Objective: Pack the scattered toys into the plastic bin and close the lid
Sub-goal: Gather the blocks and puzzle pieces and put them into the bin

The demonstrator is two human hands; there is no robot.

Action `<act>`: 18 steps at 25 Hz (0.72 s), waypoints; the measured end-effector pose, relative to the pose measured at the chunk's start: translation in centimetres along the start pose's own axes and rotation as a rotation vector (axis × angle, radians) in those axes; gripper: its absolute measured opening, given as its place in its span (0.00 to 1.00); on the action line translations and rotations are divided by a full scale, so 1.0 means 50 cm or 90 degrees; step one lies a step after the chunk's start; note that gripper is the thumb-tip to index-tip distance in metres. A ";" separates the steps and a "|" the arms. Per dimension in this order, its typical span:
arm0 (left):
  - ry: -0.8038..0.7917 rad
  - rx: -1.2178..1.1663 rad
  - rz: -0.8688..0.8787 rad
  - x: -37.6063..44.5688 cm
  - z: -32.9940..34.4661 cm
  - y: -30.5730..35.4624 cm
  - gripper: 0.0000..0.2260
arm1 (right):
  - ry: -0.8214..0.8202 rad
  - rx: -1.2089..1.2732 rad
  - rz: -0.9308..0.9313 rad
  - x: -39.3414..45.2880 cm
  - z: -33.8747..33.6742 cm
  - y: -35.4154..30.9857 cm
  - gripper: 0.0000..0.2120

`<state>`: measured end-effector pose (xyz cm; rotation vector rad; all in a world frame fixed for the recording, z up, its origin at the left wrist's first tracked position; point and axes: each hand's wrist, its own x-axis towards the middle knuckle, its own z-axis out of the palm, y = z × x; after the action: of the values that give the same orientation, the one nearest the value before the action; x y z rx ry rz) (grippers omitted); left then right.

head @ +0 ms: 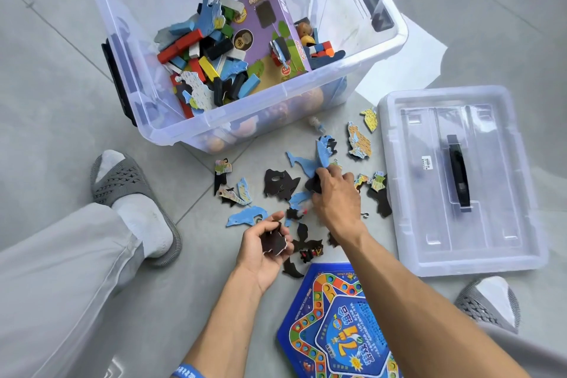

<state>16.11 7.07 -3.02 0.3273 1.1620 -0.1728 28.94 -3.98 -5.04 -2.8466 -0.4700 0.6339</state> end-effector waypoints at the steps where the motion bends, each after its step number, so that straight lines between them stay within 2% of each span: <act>1: -0.012 -0.020 -0.004 -0.002 0.003 -0.001 0.10 | 0.006 -0.014 0.002 -0.004 0.005 -0.003 0.16; 3: -0.023 -0.041 -0.002 -0.004 0.012 0.000 0.10 | 0.015 -0.040 -0.008 -0.012 0.013 -0.007 0.15; 5: -0.026 -0.048 0.000 -0.008 0.020 0.003 0.10 | 0.051 0.002 -0.013 -0.016 0.011 -0.004 0.10; 7: -0.023 -0.062 0.006 -0.009 0.023 0.009 0.10 | 0.119 0.129 0.031 -0.020 -0.001 0.010 0.07; 9: -0.024 -0.079 0.010 -0.014 0.027 0.016 0.11 | 0.144 0.346 0.149 -0.019 -0.028 0.028 0.06; 11: -0.035 -0.079 0.007 -0.025 0.037 0.020 0.09 | 0.103 0.730 0.289 -0.027 -0.069 0.036 0.08; 13: -0.046 -0.048 0.005 -0.044 0.054 0.022 0.06 | 0.002 1.061 0.354 -0.053 -0.106 0.027 0.12; 15: -0.059 -0.033 0.029 -0.070 0.070 0.025 0.06 | -0.082 1.179 0.316 -0.088 -0.138 0.015 0.07; 18: -0.070 -0.023 0.078 -0.113 0.078 0.036 0.08 | -0.124 1.233 0.305 -0.141 -0.170 0.008 0.04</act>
<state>17.81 7.24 3.88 0.3518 1.0324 -0.0617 26.73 -7.72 5.13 -0.9835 0.5938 0.7396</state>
